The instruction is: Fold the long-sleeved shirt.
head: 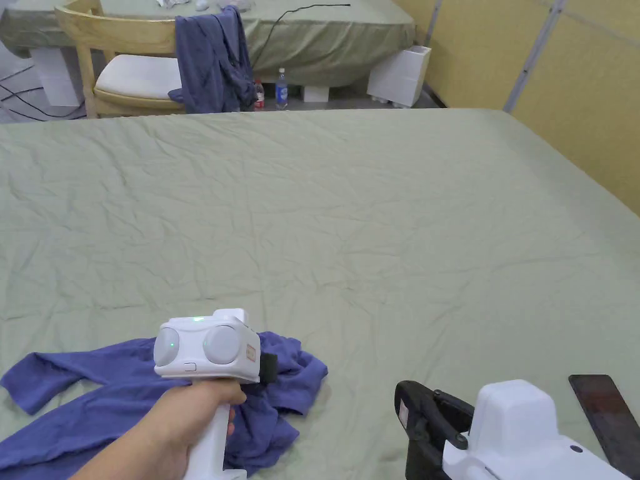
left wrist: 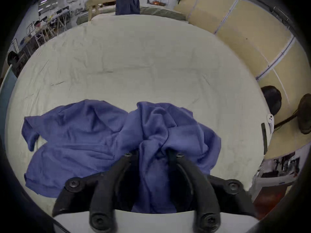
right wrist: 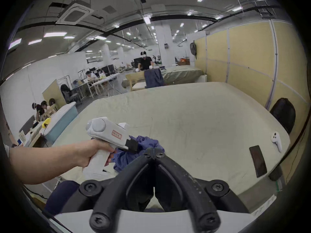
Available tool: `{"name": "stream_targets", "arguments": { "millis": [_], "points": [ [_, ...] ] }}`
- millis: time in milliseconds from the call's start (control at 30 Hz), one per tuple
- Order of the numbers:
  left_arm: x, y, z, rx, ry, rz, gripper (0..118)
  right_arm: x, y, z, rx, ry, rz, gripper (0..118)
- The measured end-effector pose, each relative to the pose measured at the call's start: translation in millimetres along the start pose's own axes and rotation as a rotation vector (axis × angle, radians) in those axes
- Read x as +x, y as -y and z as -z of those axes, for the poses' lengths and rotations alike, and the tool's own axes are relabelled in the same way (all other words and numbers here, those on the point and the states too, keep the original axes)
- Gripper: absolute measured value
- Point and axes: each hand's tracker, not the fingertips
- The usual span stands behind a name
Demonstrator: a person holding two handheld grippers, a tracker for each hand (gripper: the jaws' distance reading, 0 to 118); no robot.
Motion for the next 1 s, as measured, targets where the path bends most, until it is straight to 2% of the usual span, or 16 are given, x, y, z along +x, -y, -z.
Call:
{"name": "stream_targets", "arguments": {
  "millis": [33, 67, 100, 167, 267, 400, 500, 533, 567, 600, 633, 800, 833, 867, 933, 1000],
  "points": [
    [-3.1, -2.7, -6.0, 0.018, 0.035, -0.017, 78, 0.3, -1.5, 2.5, 0.001, -0.001, 0.009, 3],
    [-4.9, -5.2, -14.3, 0.042, 0.055, -0.019, 99, 0.0, -3.8, 4.2, 0.003, -0.003, 0.021, 3],
    [-4.9, -6.8, -24.3, 0.066, 0.041, -0.007, 114, -1.0, -6.0, 4.0, 0.009, -0.006, 0.031, 3],
    [-0.8, -5.8, -61.0, 0.166, -0.036, 0.034, 116, -3.5, -10.7, 2.6, 0.032, -0.016, 0.044, 3],
    [-9.5, 6.8, -121.1, 0.297, -0.042, 0.066, 116, -9.6, -15.4, -3.6, 0.06, -0.029, 0.041, 3],
    [-31.8, 46.0, -186.4, 0.351, -0.035, -0.03, 116, -17.7, -17.1, -10.3, 0.082, -0.052, 0.043, 3],
    [-41.9, 93.0, -212.9, 0.345, -0.099, -0.077, 116, -25.7, -15.3, -13.6, 0.088, -0.071, 0.045, 3],
    [-47.5, 106.7, -216.2, 0.314, -0.117, -0.073, 111, -28.1, -14.3, -14.2, 0.087, -0.079, 0.047, 3],
    [-50.4, 119.4, -215.5, 0.277, -0.14, -0.073, 95, -30.1, -13.4, -14.5, 0.084, -0.086, 0.047, 3],
    [-51.9, 130.4, -217.0, 0.273, -0.142, -0.08, 56, -31.7, -12.6, -14.6, 0.08, -0.091, 0.046, 3],
    [-53.9, 142.8, -216.4, 0.255, -0.143, -0.093, 1, -34.3, -11.7, -15.0, 0.077, -0.094, 0.042, 3],
    [-71.5, 171.2, -210.5, 0.175, 0.002, -0.242, 5, -37.1, -10.6, -12.7, 0.062, -0.099, 0.026, 3],
    [-73.7, 164.4, -203.6, 0.188, -0.008, -0.27, 19, -37.1, -10.8, -11.4, 0.058, -0.099, 0.025, 3],
    [-77.8, 160.1, -201.2, 0.201, -0.018, -0.271, 43, -36.8, -11.0, -9.7, 0.055, -0.097, 0.023, 3],
    [-87.1, 145.4, -189.0, 0.237, -0.06, -0.262, 117, -35.5, -11.5, -6.4, 0.049, -0.09, 0.022, 3],
    [-94.9, 123.5, -169.6, 0.31, -0.177, -0.244, 114, -32.8, -10.5, -1.8, 0.037, -0.082, 0.029, 3]
  ]
}}
